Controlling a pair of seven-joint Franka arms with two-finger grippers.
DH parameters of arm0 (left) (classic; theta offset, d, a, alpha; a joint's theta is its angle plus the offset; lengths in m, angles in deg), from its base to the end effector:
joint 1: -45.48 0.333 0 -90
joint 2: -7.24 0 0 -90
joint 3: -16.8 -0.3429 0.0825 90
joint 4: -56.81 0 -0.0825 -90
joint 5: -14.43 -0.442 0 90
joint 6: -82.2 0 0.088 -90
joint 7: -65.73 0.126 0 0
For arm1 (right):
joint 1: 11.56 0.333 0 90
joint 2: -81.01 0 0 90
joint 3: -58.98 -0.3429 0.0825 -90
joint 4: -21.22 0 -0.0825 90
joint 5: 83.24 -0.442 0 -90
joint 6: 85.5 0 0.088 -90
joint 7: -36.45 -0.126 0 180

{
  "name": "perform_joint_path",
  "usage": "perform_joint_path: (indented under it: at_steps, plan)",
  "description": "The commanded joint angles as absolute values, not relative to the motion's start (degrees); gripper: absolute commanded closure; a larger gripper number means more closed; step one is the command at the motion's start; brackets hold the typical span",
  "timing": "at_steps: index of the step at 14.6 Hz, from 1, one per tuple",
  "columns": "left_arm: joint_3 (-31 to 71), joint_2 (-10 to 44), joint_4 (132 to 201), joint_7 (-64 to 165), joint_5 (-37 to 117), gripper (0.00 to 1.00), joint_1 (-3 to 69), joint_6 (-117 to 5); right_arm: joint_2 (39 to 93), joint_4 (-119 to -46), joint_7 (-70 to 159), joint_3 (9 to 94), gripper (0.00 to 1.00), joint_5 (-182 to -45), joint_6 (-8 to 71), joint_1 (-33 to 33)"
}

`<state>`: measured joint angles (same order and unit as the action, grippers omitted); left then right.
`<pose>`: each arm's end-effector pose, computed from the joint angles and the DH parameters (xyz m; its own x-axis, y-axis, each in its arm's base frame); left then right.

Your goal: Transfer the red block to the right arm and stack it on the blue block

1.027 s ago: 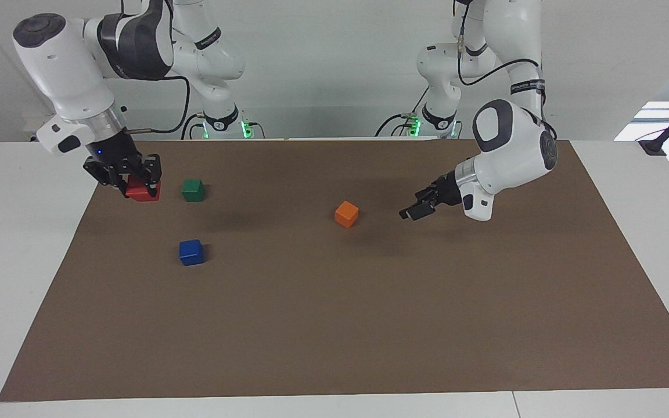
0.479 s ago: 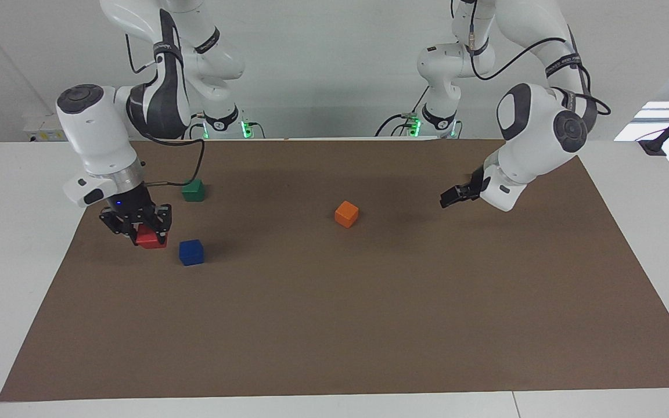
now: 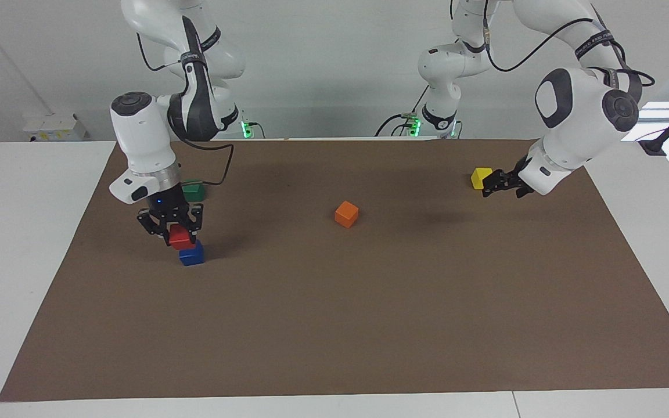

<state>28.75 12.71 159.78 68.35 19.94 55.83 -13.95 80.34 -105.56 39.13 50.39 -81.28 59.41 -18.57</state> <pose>0.6188 -0.0252 0.4651 0.9763 -0.0657 -0.2062 -0.0413 -0.9919 0.1203 0.6091 0.0167 0.3779 0.9492 0.1004 0.2983 0.0928 -0.9949 0.0394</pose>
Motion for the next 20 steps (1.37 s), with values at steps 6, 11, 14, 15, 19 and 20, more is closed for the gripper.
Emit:
perform_joint_path:
  at_steps: [6,11,14,15,19,20]
  plan:
    - [29.7,10.0,154.4,69.2,13.6,0.00,55.8,-13.2,83.2,-112.6,39.9,50.2,1.00,-79.0,67.0,-21.0]
    - [30.1,13.5,144.9,67.0,13.8,0.00,54.0,0.2,81.5,-112.8,40.2,50.2,1.00,-79.0,69.0,-21.1]
    - [29.0,14.0,144.8,58.6,13.3,0.00,50.1,1.7,80.5,-112.8,40.1,50.2,1.00,-79.0,70.6,-21.1]
    - [27.6,13.8,144.9,58.6,13.3,0.00,48.3,1.2,80.3,-112.7,40.1,50.2,1.00,-79.0,70.7,-21.1]
    - [24.7,10.1,147.2,58.9,13.3,0.00,45.0,1.1,78.6,-111.9,40.1,50.2,1.00,-79.0,71.2,-21.1]
    - [24.6,8.9,148.3,58.9,13.3,0.00,45.0,1.1,77.7,-111.4,40.1,50.2,1.00,-79.0,72.0,-21.1]
